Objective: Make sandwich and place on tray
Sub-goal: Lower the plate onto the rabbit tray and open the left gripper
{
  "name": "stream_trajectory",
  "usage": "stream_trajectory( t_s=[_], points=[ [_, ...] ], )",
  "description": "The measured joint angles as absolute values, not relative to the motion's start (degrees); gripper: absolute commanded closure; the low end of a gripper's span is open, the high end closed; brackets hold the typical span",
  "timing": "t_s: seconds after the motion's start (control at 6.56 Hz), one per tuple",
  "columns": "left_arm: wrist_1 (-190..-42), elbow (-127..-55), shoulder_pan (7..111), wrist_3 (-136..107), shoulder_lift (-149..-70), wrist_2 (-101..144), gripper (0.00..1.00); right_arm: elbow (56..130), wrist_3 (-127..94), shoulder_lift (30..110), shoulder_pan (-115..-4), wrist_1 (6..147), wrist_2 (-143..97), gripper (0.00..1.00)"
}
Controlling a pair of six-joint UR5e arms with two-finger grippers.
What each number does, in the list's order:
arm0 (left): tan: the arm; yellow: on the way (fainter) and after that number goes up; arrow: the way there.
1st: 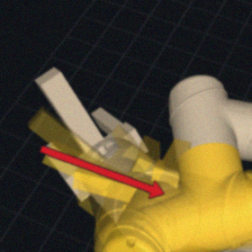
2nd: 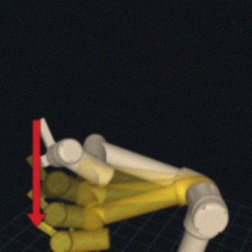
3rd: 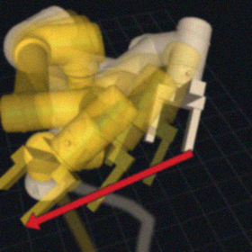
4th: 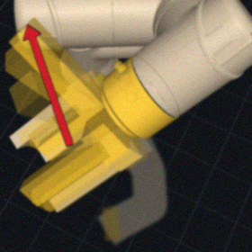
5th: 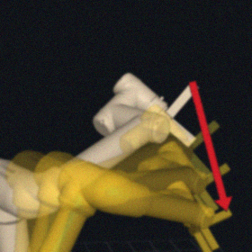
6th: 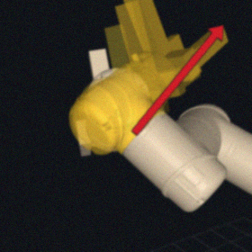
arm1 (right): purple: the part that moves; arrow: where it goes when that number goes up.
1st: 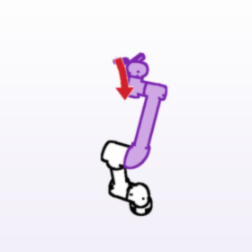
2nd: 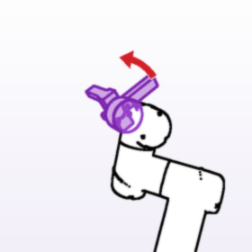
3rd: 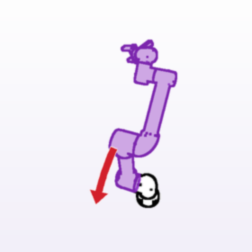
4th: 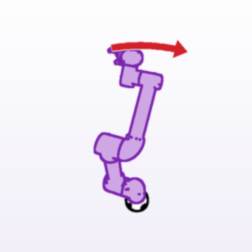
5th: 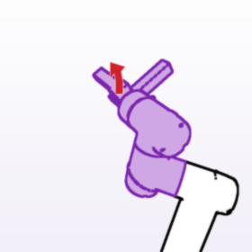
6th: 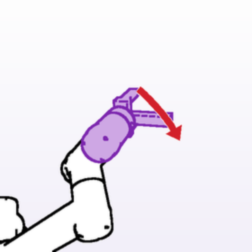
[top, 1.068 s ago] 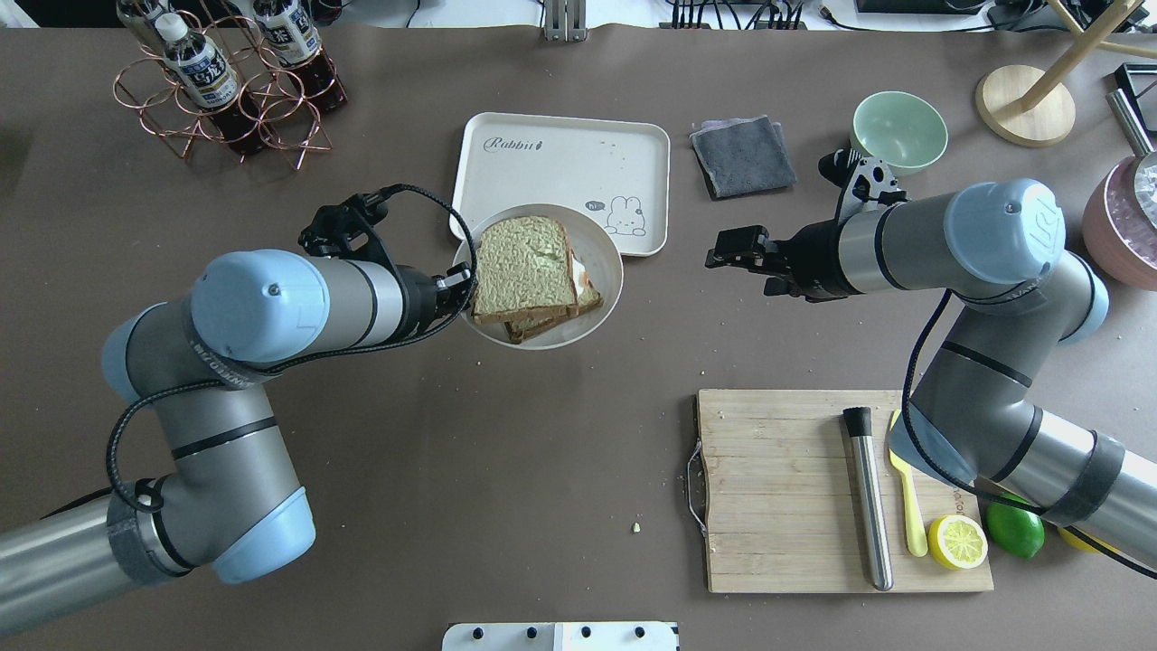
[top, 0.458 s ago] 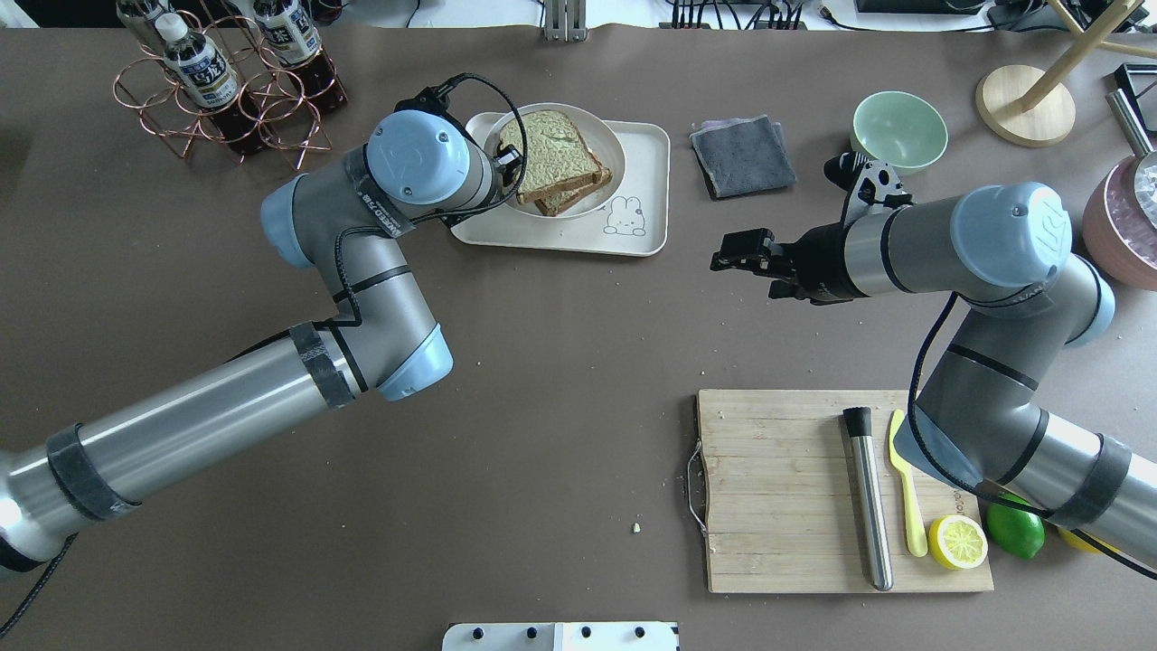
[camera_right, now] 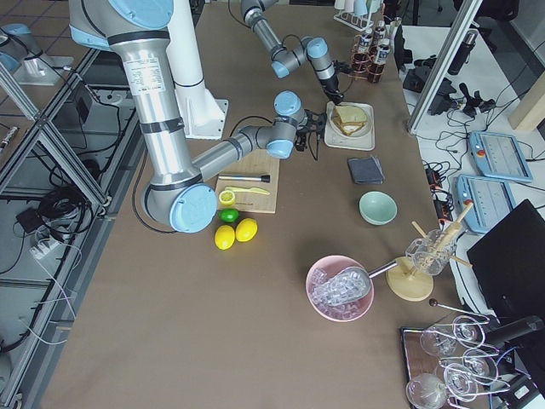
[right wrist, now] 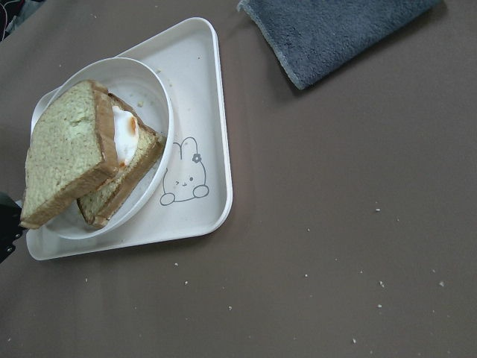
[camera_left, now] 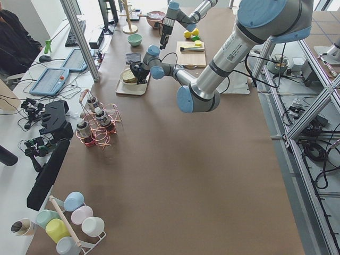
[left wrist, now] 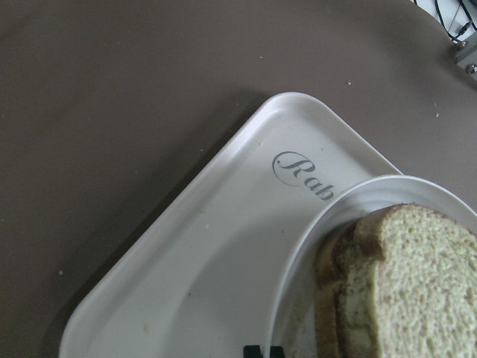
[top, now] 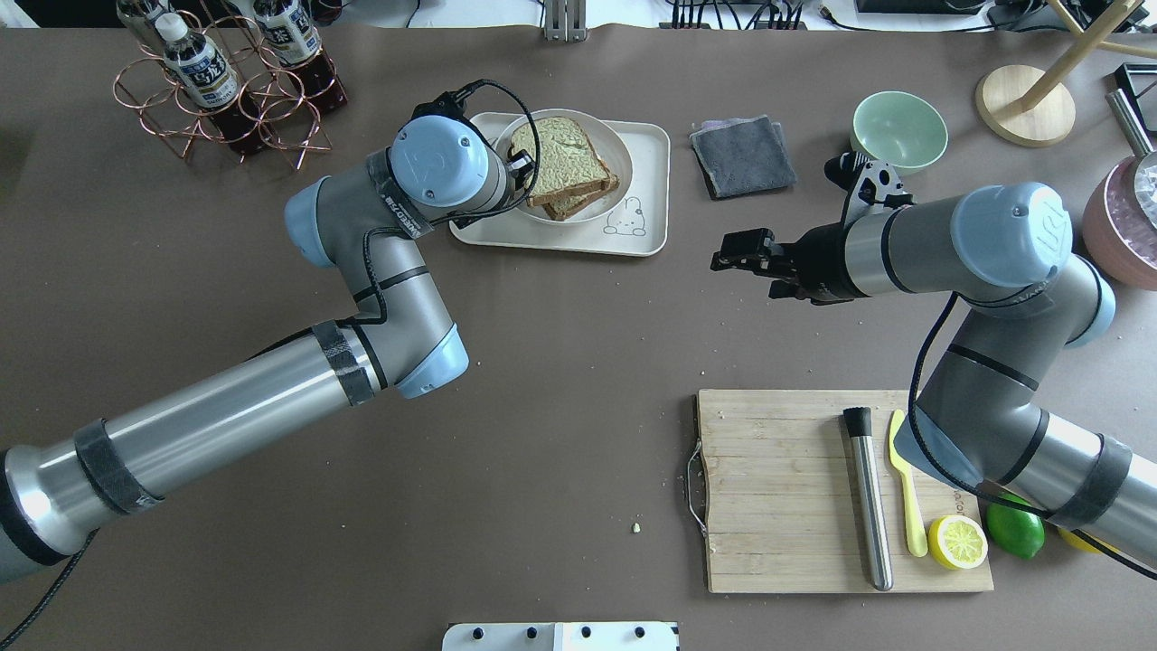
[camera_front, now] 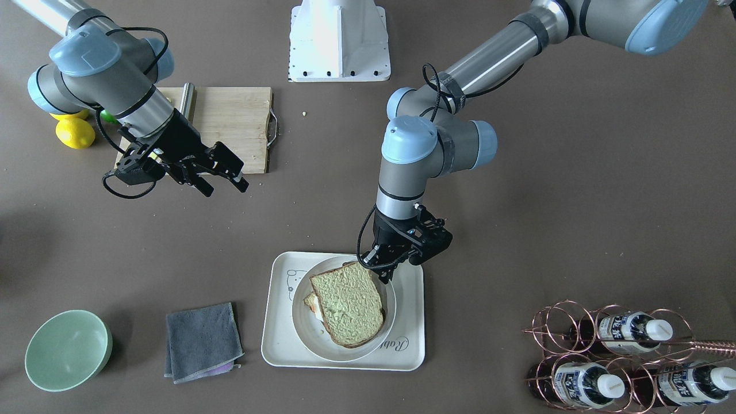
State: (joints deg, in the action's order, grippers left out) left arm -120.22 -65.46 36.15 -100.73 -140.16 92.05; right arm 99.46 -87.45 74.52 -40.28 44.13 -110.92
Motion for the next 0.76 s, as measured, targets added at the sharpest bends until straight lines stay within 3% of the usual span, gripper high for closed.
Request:
stream_trajectory(
  t_s=[0.15,0.76],
  points=[
    [-121.0,-65.4,35.7,-100.3,-140.0,91.9,0.40,99.7,-87.5,74.5,-40.3,44.1,-110.9,0.00],
    [-122.8,-66.9,36.8,-97.8,-136.8,90.7,0.40,100.3,-87.6,74.8,-40.2,44.1,-110.9,0.00]
  ],
)
